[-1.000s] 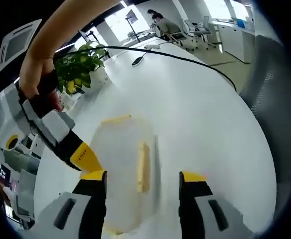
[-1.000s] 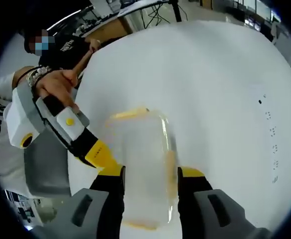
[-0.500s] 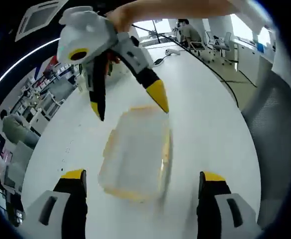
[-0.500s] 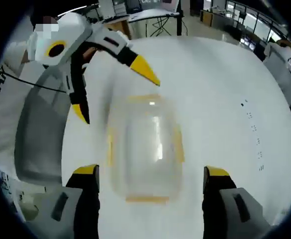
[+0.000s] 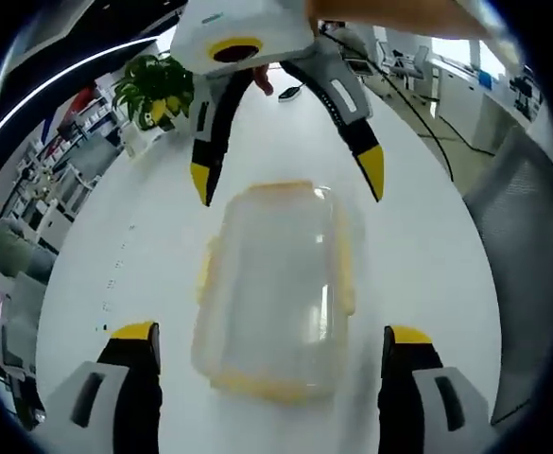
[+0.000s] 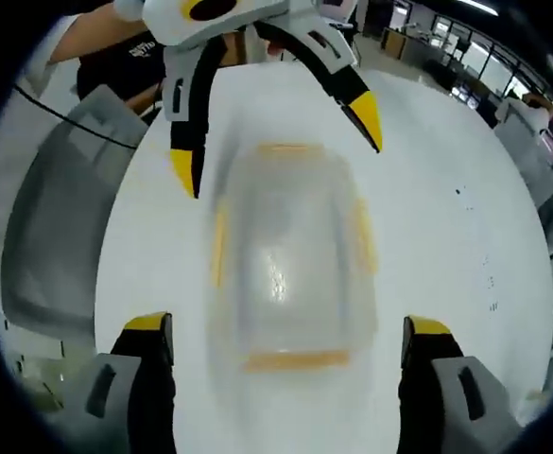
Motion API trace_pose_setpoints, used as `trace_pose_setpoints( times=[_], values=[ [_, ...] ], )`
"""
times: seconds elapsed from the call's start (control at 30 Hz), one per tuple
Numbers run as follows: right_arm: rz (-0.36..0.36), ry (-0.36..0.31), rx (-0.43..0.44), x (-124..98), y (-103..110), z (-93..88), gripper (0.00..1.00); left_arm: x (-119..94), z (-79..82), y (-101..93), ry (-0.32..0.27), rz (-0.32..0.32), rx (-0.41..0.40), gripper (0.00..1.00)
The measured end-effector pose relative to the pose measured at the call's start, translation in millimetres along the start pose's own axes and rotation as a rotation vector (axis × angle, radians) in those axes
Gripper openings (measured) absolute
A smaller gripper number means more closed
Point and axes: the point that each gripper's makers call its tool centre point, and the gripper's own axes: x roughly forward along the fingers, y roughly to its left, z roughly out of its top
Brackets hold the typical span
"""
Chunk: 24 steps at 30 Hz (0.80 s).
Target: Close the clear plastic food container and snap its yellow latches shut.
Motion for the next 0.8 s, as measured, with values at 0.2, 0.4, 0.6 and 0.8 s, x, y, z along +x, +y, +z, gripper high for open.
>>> trace_pose_setpoints(
  times=[0.2,0.4,0.6,0.8],
  values=[
    [-0.013,0.030,0.007,9,-2,-9.8,0.84,13,-12.5,-0.2,0.045,-0.008,0.062,0.92],
    [-0.022,0.014,0.021,14,-3,-7.7,0.84,18,-13.7,-3.0,0.046,-0.032,0.051,0.86],
    [-0.045,0.026,-0.009,15,-8,-8.9,0.76,19,-8.3,0.6,0.039,-0.010,0.066,0.75],
    [-0.039,0.026,-0.018,16,-7,-7.4,0.76,16,-10.2,0.4,0.031,-0.002,0.054,0.76]
  ],
)
